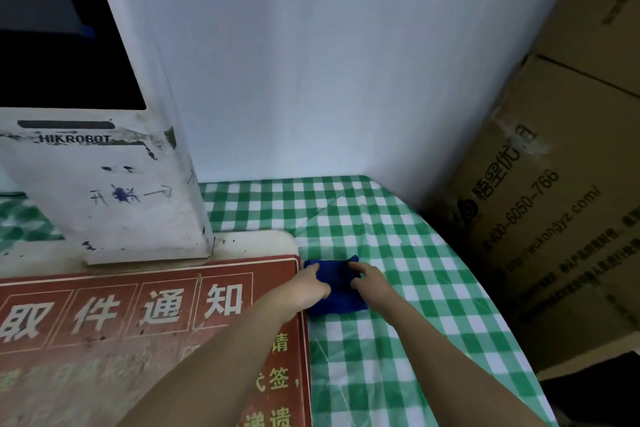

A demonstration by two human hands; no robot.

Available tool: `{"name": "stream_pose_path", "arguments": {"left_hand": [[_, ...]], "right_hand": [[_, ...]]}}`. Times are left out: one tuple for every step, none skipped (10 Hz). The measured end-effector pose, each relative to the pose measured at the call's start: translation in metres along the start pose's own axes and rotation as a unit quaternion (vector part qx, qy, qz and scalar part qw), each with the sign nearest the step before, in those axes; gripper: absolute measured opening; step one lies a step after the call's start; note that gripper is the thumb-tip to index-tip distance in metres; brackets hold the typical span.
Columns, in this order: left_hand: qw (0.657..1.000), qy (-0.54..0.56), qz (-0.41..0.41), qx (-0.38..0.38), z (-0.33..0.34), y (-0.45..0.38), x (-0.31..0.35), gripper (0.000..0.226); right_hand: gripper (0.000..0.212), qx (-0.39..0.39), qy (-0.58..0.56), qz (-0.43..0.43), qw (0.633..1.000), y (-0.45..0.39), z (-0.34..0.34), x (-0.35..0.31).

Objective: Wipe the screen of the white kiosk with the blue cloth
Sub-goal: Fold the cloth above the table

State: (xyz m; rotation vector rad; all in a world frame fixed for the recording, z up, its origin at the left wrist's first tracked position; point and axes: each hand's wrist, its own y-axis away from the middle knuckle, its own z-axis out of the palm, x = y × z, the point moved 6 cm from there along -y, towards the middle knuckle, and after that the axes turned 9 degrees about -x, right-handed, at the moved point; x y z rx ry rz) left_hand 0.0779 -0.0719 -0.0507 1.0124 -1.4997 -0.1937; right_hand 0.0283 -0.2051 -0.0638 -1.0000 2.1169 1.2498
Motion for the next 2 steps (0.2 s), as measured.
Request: {"name": "stream_pose_path", "arguments": {"left_hand": [[1.000, 0.005, -0.012, 0.008, -0.006, 0.001, -0.009, 0.069], [1.000, -0.002, 0.009, 0.017, -0.017, 0.009, -0.012, 0.060]], "right_hand": [[0.050, -0.007, 0.028, 0.009, 1.000, 0.002, -0.001, 0.007], [0.047, -0.003, 0.061, 0.030, 0.998, 0.010, -0.008, 0.008]]}}
